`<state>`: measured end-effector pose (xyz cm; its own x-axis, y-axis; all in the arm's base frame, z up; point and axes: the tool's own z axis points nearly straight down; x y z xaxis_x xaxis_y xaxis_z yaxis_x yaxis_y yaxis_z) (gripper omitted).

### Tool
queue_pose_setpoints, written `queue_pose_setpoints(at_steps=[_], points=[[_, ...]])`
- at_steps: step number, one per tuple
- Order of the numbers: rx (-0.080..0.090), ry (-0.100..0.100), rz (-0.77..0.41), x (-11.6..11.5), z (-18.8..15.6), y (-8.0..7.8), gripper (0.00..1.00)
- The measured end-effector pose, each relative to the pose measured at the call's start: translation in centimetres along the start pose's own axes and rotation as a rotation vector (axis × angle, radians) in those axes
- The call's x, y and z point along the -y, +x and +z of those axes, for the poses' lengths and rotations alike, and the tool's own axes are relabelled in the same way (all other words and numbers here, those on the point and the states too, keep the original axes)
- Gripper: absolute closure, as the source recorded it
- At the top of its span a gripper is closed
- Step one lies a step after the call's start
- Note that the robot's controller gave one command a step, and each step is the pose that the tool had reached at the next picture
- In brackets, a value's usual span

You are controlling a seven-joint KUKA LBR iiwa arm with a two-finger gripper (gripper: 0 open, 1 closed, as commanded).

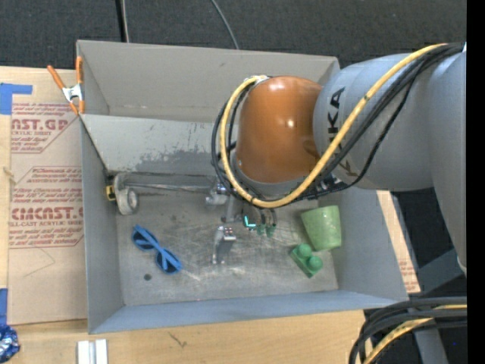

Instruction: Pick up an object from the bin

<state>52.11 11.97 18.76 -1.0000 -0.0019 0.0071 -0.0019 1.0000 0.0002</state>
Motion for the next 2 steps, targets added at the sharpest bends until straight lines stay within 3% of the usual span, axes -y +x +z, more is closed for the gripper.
queue_pose_setpoints(at_steps=[1,2], points=[[0.013,0.000,-0.169,-4.3,11.4,0.6,0.00],[0.014,-0.002,-0.078,-11.5,11.6,-2.2,0.00]])
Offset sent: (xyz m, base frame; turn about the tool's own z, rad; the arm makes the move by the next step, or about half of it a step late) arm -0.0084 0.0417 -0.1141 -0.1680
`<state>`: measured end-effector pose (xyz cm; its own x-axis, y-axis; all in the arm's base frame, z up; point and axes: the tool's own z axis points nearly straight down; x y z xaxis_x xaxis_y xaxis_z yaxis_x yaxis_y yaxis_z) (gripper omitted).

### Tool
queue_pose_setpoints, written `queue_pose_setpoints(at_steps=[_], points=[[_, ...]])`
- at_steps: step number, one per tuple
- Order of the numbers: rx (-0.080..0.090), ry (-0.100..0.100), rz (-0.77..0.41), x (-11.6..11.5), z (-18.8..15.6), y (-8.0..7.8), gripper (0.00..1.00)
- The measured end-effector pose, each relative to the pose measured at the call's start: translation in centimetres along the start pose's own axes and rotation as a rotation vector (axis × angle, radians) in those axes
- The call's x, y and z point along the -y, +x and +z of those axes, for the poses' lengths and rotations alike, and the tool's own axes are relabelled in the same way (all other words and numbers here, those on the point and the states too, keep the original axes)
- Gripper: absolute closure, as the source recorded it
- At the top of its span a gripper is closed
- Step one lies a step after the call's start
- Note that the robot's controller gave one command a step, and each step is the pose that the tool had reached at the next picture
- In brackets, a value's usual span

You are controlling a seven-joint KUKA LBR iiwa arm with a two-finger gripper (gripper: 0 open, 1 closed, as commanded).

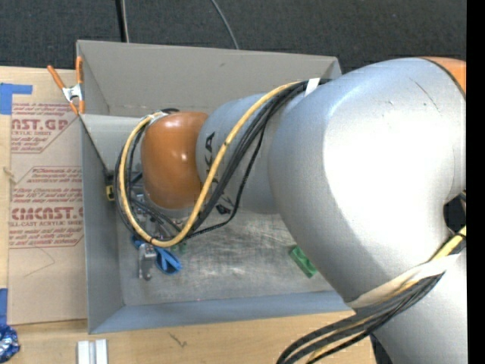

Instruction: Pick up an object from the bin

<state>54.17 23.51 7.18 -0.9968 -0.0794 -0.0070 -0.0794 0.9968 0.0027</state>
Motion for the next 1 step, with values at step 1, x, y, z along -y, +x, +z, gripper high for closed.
queue_pose_setpoints(at_steps=[1], points=[[0.005,-0.004,0.003,0.12,-0.32,-0.21,1.00]])
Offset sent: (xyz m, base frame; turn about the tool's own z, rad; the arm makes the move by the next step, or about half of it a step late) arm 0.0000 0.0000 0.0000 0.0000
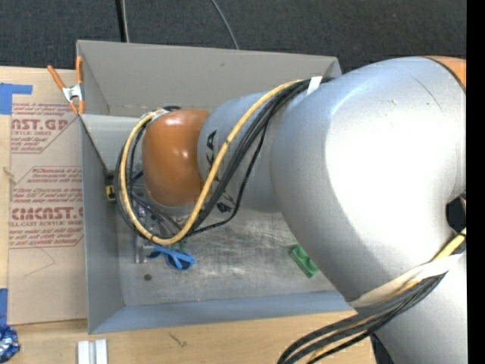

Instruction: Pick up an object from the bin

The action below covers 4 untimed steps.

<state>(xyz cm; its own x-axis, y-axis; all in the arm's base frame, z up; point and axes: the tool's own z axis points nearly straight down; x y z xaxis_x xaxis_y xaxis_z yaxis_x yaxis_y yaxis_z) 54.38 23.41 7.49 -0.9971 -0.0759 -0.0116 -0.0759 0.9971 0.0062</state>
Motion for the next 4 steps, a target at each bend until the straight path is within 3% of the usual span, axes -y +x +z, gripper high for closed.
queue_pose_setpoints(at_steps=[1,2,3,4], points=[[-0.004,0.002,0.004,-0.2,-10.7,2.2,1.00],[0.000,0.003,0.138,3.9,-31.2,2.2,1.00],[-0.017,0.008,0.077,-1.0,-20.3,2.5,1.00],[-0.016,0.010,0.294,1.7,-9.6,0.6,1.00]])
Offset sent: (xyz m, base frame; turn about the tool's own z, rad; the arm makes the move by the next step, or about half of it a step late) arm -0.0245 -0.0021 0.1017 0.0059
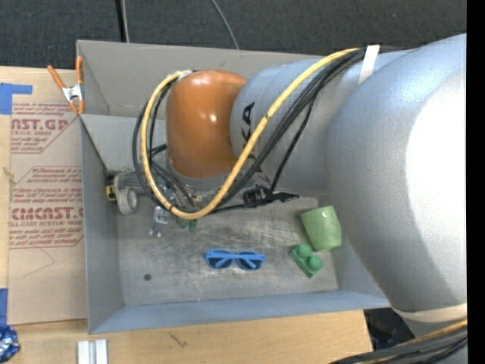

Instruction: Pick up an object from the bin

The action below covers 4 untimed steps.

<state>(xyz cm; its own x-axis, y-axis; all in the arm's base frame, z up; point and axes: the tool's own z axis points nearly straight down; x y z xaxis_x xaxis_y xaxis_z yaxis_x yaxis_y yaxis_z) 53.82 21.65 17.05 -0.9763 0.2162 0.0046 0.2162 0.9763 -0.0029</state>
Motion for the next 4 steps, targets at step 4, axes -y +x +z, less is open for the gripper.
queue_pose_setpoints(at_steps=[4], points=[[0.006,-0.004,-0.122,1.8,7.4,-3.8,1.00]])
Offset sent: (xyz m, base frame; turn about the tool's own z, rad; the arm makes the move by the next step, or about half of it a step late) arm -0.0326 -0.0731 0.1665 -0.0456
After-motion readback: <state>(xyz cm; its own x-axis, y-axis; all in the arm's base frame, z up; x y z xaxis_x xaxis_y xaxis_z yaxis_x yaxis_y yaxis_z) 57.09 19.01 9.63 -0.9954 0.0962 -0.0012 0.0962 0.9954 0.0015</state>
